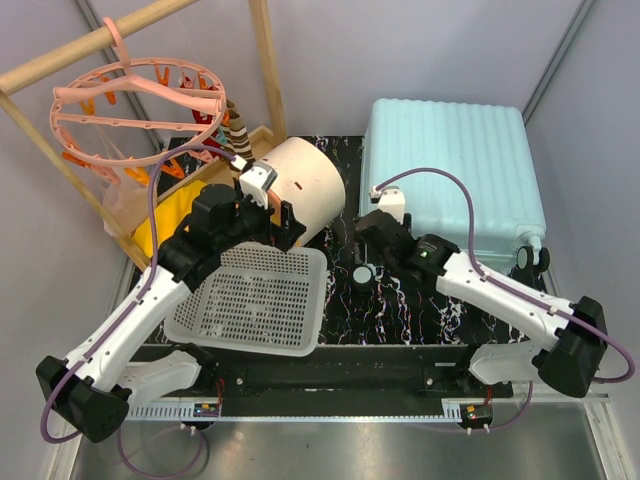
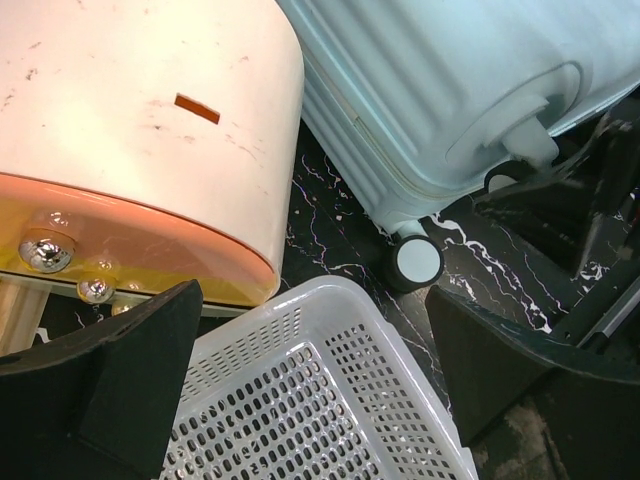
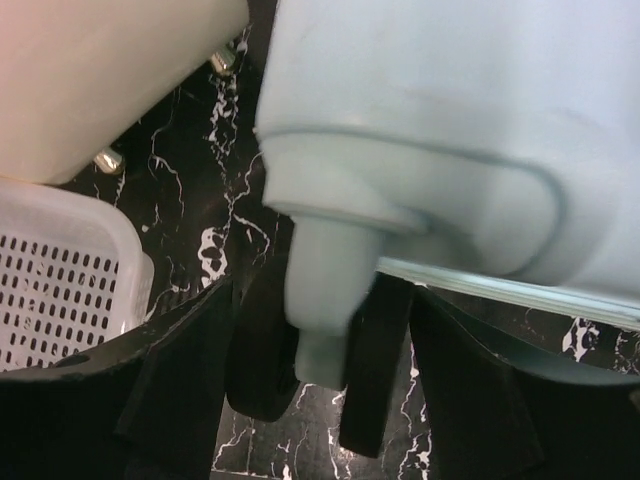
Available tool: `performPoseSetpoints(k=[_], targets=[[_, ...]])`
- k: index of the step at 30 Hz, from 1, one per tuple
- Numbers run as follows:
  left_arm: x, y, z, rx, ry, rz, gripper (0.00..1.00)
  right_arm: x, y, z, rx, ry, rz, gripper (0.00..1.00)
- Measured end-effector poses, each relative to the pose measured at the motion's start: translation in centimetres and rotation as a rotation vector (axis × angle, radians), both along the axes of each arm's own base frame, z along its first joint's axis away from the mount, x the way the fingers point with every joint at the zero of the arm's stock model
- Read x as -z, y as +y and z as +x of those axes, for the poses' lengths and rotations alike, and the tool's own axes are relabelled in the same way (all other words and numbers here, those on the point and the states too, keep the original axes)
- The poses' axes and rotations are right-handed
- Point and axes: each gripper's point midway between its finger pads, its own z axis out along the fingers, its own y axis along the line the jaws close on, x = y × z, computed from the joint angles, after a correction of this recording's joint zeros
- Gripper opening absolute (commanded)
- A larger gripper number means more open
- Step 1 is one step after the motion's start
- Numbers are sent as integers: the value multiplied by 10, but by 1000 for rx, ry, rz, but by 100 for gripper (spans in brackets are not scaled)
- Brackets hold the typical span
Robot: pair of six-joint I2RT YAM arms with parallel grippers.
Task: Open, take out, and arrange the luggage
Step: Adjust the luggage at the center of the board.
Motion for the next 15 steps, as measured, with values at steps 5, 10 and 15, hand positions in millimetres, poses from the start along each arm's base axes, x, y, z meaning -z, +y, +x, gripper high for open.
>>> performPoseSetpoints(k=[5,10,15], targets=[[3,0,-1,2,6,2,99,14,9,-8,-22,30,-47,47],[0,0,0,2,-5,-5,99,9,1,-8,10,19,-67,20],[-1,-2,-1,9,-6,-10,99,5,-8,-8,20,-10,-97,15]])
